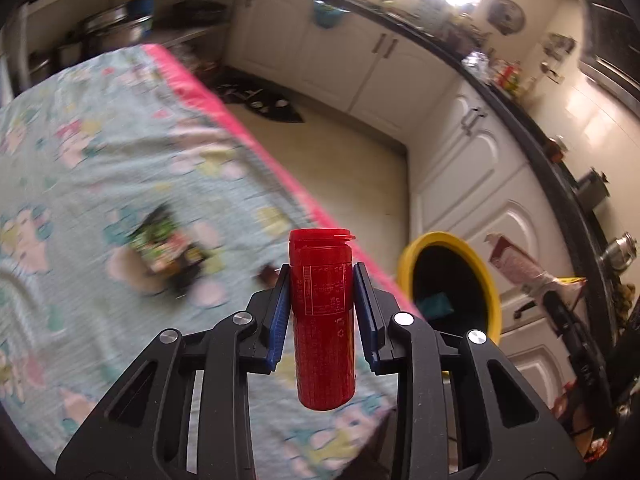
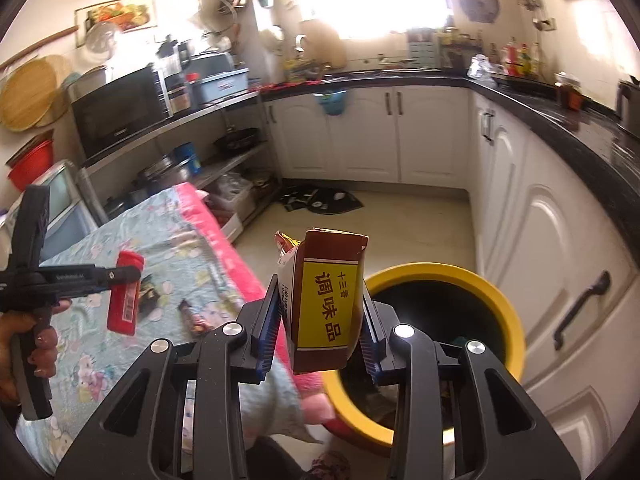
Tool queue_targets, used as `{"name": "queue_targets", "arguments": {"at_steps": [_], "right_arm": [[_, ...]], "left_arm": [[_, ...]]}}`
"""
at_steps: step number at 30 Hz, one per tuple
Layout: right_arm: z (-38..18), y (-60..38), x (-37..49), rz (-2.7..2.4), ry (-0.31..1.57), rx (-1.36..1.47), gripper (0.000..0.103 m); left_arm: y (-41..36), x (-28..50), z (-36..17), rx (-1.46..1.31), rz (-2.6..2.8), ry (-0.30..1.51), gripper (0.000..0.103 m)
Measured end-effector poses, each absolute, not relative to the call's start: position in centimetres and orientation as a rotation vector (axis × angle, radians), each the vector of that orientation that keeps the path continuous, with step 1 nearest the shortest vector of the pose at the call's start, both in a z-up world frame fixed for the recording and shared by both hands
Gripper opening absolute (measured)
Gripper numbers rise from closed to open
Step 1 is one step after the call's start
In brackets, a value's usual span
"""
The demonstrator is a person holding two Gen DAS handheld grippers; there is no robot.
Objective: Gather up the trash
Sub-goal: 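Lift the red can and seasoning box and carry them over the yellow bin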
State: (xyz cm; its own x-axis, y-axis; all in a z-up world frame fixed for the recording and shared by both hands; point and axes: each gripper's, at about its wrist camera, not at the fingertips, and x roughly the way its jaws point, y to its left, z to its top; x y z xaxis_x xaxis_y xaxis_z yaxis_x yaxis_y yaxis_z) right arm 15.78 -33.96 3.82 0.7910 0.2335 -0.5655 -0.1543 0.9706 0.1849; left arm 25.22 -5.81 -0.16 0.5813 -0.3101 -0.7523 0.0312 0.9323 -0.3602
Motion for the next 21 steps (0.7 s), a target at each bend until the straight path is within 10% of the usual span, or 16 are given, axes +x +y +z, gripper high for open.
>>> {"name": "queue_targets", "arguments": {"at_steps": [21], "right_arm": [[2.6, -41.3, 13.6, -0.013, 0.634, 0.167, 0.033]], "left_arm": [[-20.3, 28.8, 0.8, -0.237, -0.47, 0.914, 0.024]]}}
